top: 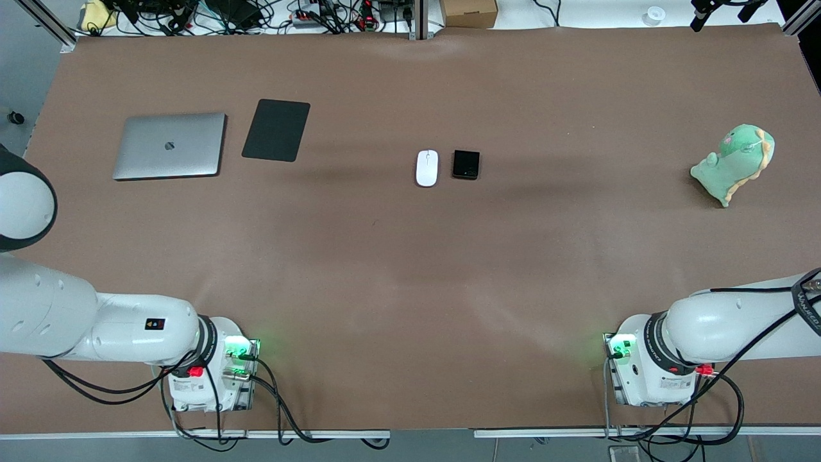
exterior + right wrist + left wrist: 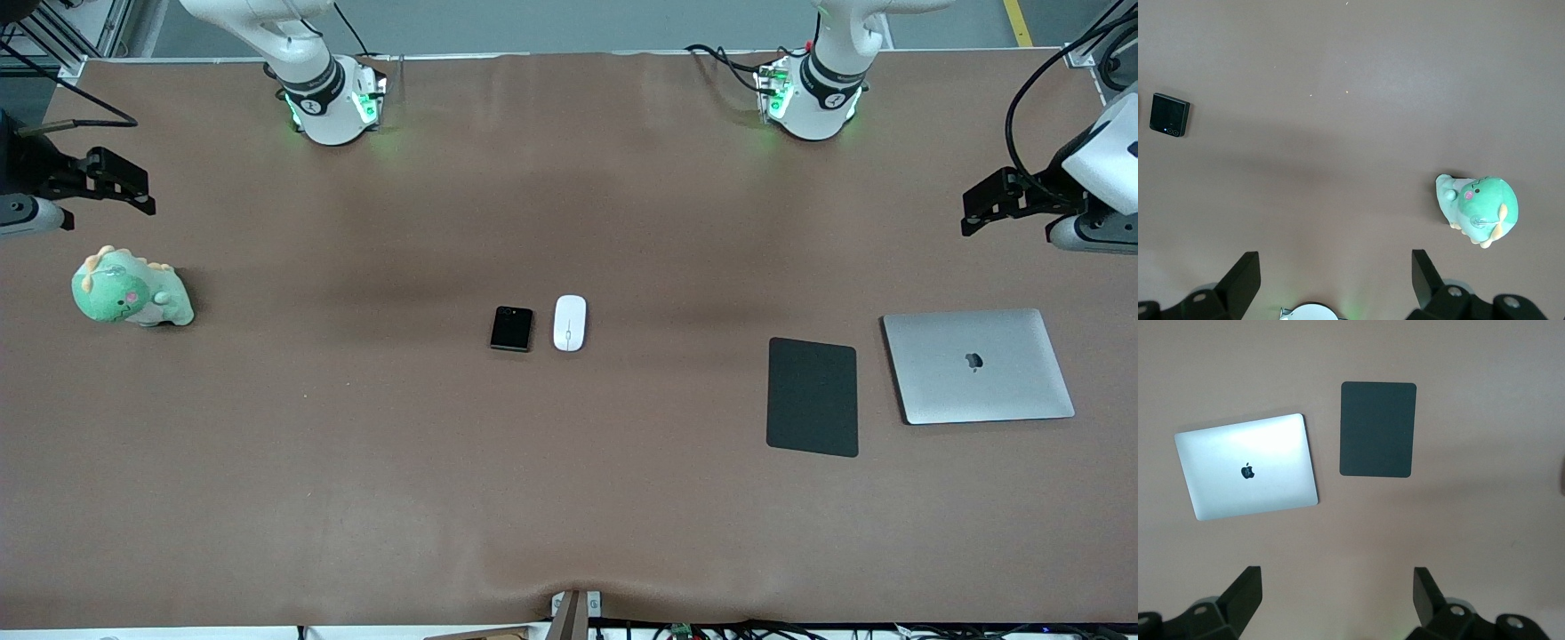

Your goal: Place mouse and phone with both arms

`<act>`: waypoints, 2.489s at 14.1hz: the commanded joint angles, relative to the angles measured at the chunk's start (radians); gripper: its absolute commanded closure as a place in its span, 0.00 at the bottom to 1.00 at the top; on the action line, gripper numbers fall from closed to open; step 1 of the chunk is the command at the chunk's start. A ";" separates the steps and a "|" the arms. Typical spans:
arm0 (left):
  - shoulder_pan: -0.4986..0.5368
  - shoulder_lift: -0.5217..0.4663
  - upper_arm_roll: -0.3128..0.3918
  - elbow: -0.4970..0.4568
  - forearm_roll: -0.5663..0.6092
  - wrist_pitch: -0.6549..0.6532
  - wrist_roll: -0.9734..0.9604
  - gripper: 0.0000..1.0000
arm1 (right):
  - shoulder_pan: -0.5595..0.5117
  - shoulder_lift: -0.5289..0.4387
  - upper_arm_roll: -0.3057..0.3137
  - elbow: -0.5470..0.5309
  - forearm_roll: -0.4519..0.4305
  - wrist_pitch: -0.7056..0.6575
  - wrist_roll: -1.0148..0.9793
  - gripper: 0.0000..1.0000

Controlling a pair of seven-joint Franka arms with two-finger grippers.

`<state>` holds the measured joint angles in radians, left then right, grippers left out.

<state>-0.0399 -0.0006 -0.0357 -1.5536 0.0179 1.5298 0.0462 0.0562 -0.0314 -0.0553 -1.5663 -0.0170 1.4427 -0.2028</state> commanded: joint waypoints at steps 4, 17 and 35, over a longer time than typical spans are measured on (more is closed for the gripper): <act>0.005 -0.028 -0.012 -0.002 -0.003 -0.079 -0.019 0.00 | 0.011 0.001 -0.001 0.003 -0.018 -0.001 0.003 0.00; -0.132 0.191 -0.027 0.017 -0.032 0.101 -0.174 0.00 | -0.003 0.013 -0.001 0.008 -0.005 0.002 0.005 0.00; -0.661 0.645 -0.020 0.107 -0.011 0.587 -0.776 0.00 | -0.029 0.159 -0.008 0.080 -0.006 -0.001 -0.007 0.00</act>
<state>-0.6710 0.5615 -0.0682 -1.5332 -0.0455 2.1250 -0.6730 0.0456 0.0990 -0.0655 -1.5203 -0.0174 1.4538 -0.2020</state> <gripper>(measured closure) 0.000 0.000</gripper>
